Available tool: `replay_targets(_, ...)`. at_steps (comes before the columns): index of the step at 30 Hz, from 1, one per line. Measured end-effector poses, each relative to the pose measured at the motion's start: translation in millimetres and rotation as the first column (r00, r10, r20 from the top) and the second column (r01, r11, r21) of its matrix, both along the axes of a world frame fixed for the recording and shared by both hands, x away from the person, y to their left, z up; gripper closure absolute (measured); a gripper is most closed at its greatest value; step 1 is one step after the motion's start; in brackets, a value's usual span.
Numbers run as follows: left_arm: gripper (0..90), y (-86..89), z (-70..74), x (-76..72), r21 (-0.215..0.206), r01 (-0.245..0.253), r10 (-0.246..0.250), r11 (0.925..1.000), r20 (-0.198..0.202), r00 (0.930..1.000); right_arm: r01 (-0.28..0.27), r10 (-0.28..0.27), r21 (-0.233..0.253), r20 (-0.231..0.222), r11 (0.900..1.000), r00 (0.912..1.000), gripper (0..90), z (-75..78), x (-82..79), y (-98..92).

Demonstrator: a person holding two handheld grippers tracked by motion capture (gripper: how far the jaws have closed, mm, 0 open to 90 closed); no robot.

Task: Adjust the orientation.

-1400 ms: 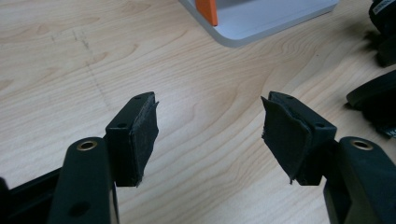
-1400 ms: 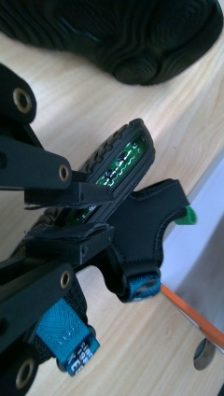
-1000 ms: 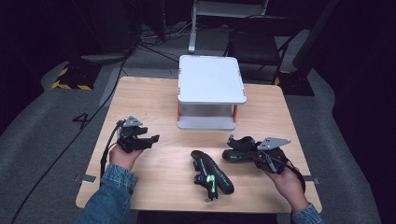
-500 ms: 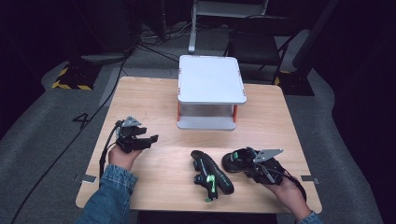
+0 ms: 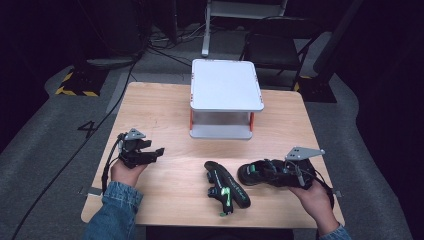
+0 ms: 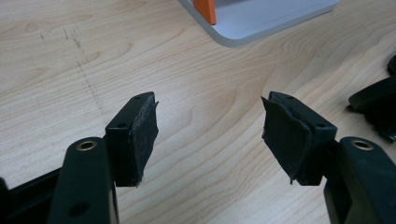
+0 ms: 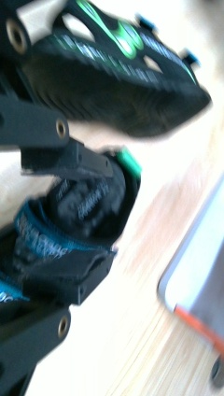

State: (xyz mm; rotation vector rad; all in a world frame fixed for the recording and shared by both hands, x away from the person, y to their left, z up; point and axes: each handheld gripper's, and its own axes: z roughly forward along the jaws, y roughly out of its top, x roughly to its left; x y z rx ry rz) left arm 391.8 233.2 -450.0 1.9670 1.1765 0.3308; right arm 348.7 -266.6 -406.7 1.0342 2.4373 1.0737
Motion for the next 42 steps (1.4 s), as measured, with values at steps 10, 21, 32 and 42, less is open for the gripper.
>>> replay_targets(10, 35.2, 8.5, -3.2, -8.5, -0.002, -0.026, 0.026, 0.9997, -0.011, 0.9996, 0.097, -0.102, -0.047, -0.108, 0.994, 0.9890, 52.2, -33.2, 26.6, 6.6)
replay_targets(21, 35.2, 10.7, -7.8, -11.4, 0.007, -0.040, 0.040, 0.9992, -0.032, 0.9987, -0.050, 0.048, -0.077, -0.020, 0.996, 0.9986, 66.2, -8.6, 42.4, 11.0)
replay_targets(32, 34.9, 19.6, -10.2, -26.6, 0.018, -0.066, 0.066, 0.9977, -0.037, 0.9971, -0.069, 0.069, -0.057, -0.004, 0.996, 0.9976, 64.9, -27.8, 93.8, 29.9)
replay_targets(42, 34.9, 22.0, -8.8, -25.1, 0.008, -0.067, 0.067, 0.9977, -0.028, 0.9974, -0.144, 0.142, 0.082, 0.020, 0.986, 0.9896, 53.6, 3.4, 63.4, 32.8)
